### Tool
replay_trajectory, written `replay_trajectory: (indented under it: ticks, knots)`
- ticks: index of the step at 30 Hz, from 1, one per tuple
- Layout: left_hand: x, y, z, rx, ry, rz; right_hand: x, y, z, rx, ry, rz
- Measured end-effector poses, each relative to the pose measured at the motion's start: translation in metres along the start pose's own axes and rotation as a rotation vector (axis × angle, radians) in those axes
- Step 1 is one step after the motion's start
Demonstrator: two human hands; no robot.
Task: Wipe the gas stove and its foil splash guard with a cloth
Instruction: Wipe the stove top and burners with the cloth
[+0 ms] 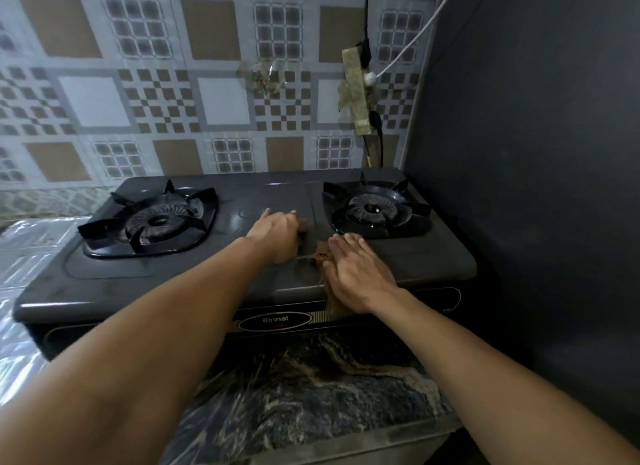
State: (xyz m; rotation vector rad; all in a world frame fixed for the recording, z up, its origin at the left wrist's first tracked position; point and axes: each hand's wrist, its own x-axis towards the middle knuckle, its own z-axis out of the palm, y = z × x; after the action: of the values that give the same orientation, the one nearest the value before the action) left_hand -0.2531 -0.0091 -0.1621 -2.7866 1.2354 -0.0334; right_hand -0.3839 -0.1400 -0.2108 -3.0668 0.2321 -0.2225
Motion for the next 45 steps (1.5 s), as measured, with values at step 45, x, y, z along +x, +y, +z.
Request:
replay_trajectory:
  ticks: [45]
  knots:
    - [-0.256,-0.235,0.069,-1.052,0.412,-1.123,0.054,-0.196,0.004,0.18,-0.147,-0.421]
